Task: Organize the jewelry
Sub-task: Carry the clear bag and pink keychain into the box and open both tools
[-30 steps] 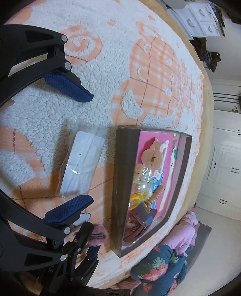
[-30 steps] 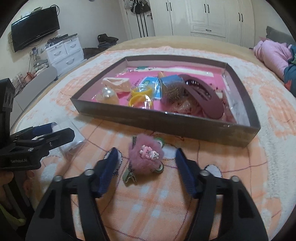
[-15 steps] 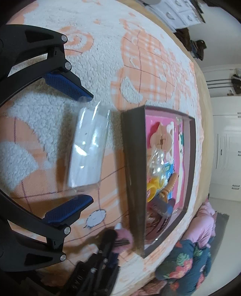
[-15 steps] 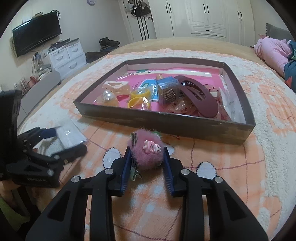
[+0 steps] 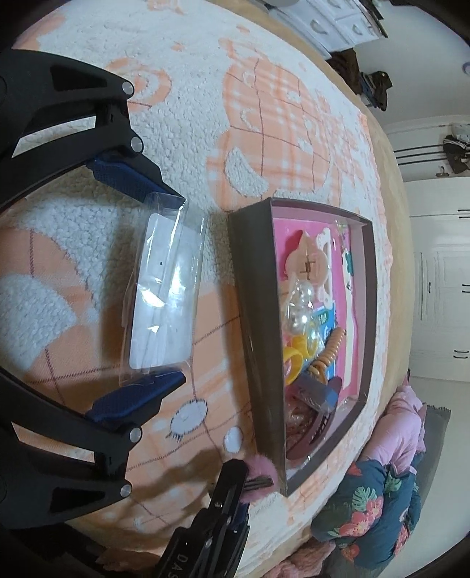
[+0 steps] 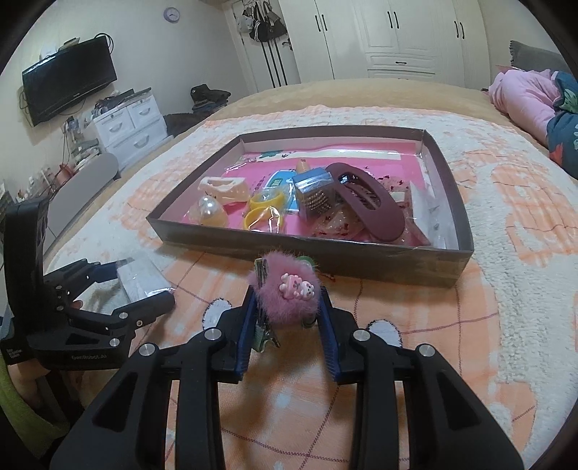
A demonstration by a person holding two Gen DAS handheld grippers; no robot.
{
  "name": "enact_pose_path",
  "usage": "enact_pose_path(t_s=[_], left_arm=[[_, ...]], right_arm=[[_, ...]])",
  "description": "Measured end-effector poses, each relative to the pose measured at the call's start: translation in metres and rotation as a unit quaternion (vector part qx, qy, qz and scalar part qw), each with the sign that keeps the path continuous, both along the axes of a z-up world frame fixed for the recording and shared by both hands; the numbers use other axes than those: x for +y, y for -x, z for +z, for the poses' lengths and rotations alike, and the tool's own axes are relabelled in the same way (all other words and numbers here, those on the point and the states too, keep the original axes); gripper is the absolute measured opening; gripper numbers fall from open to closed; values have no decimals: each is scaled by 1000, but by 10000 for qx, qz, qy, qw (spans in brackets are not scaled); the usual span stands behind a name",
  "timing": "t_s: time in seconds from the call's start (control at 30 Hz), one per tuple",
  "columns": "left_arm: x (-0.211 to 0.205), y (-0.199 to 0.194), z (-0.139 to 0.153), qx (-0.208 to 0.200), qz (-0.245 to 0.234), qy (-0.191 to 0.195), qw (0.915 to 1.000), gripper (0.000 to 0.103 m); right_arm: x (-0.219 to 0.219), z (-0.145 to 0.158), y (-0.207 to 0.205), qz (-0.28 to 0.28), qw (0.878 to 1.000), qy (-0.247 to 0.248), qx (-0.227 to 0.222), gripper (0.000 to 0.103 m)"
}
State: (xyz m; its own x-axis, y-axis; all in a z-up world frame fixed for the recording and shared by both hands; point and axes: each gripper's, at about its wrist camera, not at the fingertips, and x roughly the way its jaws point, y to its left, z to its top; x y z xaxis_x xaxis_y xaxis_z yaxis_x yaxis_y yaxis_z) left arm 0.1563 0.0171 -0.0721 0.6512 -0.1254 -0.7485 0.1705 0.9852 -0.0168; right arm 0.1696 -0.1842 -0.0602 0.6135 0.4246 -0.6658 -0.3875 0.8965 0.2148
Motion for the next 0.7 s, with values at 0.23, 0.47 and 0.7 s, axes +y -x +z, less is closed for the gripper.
enact_pose_path(t_s=[0.23,0.47,0.7], left_arm=[[-1,8,18,-201,-50,288,9994,80],[-8,7,40,-393,-121,572,9975,80],[-22,-8,55,-535,-244,623,9963,80]], right_arm=[[-7,14,8,2,9999,-58,-153,31],[-15,27,9,-99,9993,15,-349,31],[-25,33,2,-257,9988,15,-428,31]])
